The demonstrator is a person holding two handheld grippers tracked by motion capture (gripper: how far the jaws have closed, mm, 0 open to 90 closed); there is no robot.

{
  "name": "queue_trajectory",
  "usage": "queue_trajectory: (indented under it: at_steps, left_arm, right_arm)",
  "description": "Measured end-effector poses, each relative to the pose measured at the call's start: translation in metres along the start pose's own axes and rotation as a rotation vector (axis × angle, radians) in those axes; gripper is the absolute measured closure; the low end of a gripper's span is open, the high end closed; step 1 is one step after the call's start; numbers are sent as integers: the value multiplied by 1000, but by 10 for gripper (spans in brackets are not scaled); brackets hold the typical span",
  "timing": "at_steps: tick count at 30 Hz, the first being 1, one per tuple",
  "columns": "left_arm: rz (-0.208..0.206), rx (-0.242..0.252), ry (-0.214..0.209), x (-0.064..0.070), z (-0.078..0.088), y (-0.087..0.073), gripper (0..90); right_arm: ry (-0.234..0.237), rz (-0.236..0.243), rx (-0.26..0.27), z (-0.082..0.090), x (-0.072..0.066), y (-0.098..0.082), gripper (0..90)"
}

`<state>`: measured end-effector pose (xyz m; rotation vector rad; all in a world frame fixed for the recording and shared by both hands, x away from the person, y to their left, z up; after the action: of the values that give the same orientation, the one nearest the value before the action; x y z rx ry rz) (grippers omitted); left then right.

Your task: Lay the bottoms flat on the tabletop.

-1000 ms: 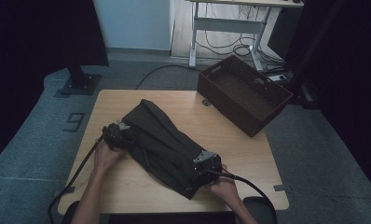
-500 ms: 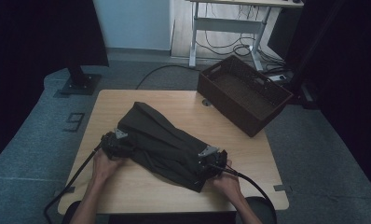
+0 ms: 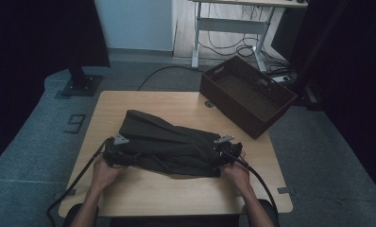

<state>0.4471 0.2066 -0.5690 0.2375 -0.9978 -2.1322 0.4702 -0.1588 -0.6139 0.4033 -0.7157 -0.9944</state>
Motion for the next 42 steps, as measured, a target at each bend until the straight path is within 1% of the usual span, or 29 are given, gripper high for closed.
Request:
queue_trajectory:
  at_steps: [2, 4, 5, 6, 7, 8, 10, 13, 15, 17, 19, 21, 22, 23, 24, 25, 26, 27, 29, 31, 32, 33, 34, 37, 40, 42]
  left_arm:
    - [-32, 21, 35, -6, 14, 14, 80]
    - [-36, 50, 59, -15, 24, 30, 69]
    - [-41, 58, 75, -20, 27, 37, 68]
    - [-52, 57, 102, -29, 28, 44, 62]
    - [-50, 50, 115, -34, 27, 47, 58]
    - [-47, 39, 131, -41, 24, 50, 58]
    - [-55, 15, 161, -54, 16, 54, 59]
    - [-35, -22, 184, -72, -1, 53, 58]
    - [-19, -62, 187, -81, -14, 46, 57]
    - [-7, -88, 182, -85, -25, 37, 56]
    - [8, -100, 169, -86, -33, 28, 61]
    - [32, -91, 150, -86, -38, 20, 65]
    - [50, -79, 141, -86, -38, 17, 66]
    - [67, -70, 133, -86, -38, 14, 67]
    - [74, -68, 129, -85, -38, 11, 68]
    - [70, -70, 129, -83, -38, 9, 68]
    - [66, -73, 129, -81, -37, 7, 68]
    - [61, -76, 131, -79, -35, 5, 69]
    - [38, -85, 146, -71, -31, 1, 74]
    - [14, -95, 161, -61, -26, -3, 87]
    - [-1, -101, 163, -54, -23, -7, 87]
    - [-10, -103, 158, -49, -21, -9, 88]
    - [-20, -103, 153, -43, -18, -12, 89]
    - [-25, -95, 131, -25, -11, -22, 89]
    - [-21, -81, 134, -8, -7, -30, 89]
    - [-22, -78, 123, 3, -4, -35, 90]
  right_arm:
    - [4, 6, 1, 1, -1, 1, 14]
    - [9, 28, 1, 5, -1, 2, 33]
    - [5, 32, 2, 8, 1, 3, 35]
    - [4, 31, 6, 12, 1, 5, 41]
    - [10, 31, 18, 18, 2, 7, 42]
    - [19, 28, 23, 22, 1, 8, 42]
    - [46, 23, 41, 33, -3, 9, 42]
    - [87, 27, 61, 47, -13, 8, 44]
    - [114, 31, 69, 53, -21, 6, 44]
    - [130, 38, 70, 57, -30, 2, 50]
    - [129, 63, 62, 55, -36, -4, 52]
    - [100, 94, 39, 48, -39, -12, 52]
    - [83, 109, 24, 42, -39, -16, 52]
    - [69, 117, 9, 37, -39, -20, 25]
    - [72, 93, 17, 34, -37, -20, 23]
    - [84, 73, 12, 33, -36, -21, 26]
    - [79, 62, 10, 31, -33, -21, 29]
    - [65, 64, 17, 30, -30, -20, 31]
    - [36, 58, 22, 24, -22, -18, 31]
    - [19, 46, 22, 19, -15, -15, 30]
    - [7, 39, 22, 16, -10, -14, 30]
    - [-8, 28, 23, 11, -4, -11, 30]
    - [-13, 19, 21, 8, 0, -10, 30]
    - [-16, -24, 6, -5, 13, -5, 28]
    - [-24, -34, 3, -16, 21, 3, 27]
    - [-30, -43, -1, -21, 25, 6, 27]
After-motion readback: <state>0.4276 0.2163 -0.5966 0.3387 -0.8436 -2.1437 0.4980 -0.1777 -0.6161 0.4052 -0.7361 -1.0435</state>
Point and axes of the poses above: each handheld gripper's, and its own axes: z roughly backward along the jaws, y roughly out of its top, x roughly to its right, the point moved 10 cm from there along -z, roughly forward along the jaws, and after that the axes turned 15 degrees about -y, right-handed, at the moved point
